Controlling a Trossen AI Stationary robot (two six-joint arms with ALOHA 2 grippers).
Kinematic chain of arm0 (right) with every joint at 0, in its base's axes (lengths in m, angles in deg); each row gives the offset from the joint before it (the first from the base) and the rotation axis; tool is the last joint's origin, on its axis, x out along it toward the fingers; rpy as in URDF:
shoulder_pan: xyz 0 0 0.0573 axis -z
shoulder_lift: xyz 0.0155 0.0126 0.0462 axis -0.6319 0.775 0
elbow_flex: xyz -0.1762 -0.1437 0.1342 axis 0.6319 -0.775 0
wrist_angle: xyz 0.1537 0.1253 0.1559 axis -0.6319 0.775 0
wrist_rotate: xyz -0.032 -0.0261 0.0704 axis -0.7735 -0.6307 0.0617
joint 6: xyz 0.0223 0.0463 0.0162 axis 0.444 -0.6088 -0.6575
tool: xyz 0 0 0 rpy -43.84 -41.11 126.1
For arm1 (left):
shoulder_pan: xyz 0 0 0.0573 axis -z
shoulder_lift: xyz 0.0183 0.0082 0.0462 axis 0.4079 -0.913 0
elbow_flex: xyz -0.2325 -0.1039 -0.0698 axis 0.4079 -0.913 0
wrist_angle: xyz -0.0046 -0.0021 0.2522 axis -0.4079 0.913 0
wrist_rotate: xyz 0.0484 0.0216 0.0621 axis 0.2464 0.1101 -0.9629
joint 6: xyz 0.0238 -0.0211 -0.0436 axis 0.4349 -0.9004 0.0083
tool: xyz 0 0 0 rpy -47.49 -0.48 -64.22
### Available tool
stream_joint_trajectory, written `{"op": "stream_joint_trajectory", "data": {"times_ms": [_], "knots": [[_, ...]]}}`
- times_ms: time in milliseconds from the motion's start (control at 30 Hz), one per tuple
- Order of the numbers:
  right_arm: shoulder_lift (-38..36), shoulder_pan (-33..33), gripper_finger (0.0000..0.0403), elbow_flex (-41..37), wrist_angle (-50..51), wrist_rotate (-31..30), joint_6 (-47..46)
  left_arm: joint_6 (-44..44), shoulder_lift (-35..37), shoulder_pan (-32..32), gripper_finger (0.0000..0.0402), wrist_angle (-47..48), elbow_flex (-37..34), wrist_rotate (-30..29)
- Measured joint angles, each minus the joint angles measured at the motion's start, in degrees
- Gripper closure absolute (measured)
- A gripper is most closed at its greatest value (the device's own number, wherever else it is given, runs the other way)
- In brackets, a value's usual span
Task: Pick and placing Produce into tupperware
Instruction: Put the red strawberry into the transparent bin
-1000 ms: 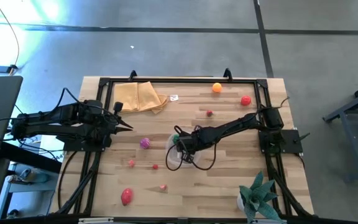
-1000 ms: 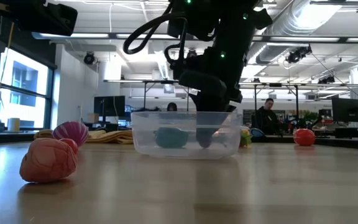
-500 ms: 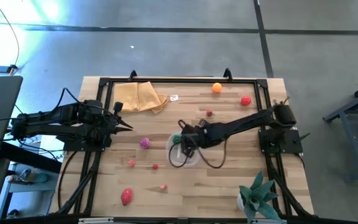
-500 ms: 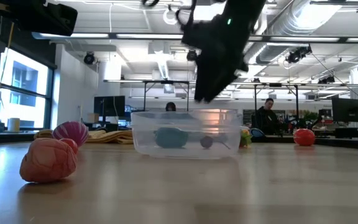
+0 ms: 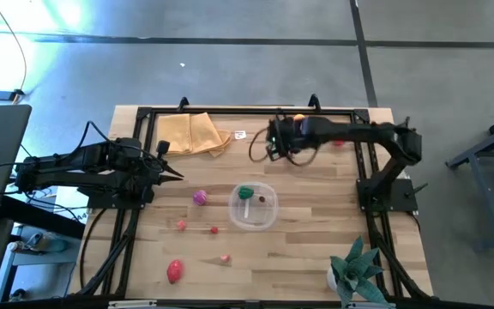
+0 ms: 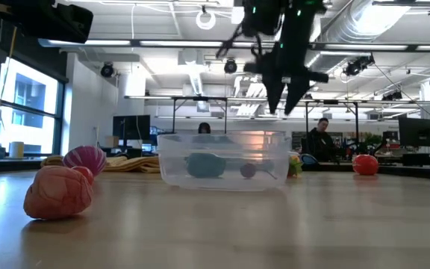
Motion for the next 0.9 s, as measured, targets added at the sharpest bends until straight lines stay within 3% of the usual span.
{"op": "stream_joint_trajectory", "data": {"times_ms": [233, 900], "knots": [[5.4, 5.0, 0.0234, 0.0, -2.3, 5.9, 4.7, 0.0, 0.0, 0.0, 0.0378, 0.0, 0.0, 0.0], [9.5, 3.9, 0.0178, 0.0, -3.2, 1.9, 1.0, 0.0, 0.0, 0.0, 0.0378, 0.0, 0.0, 0.0]]}}
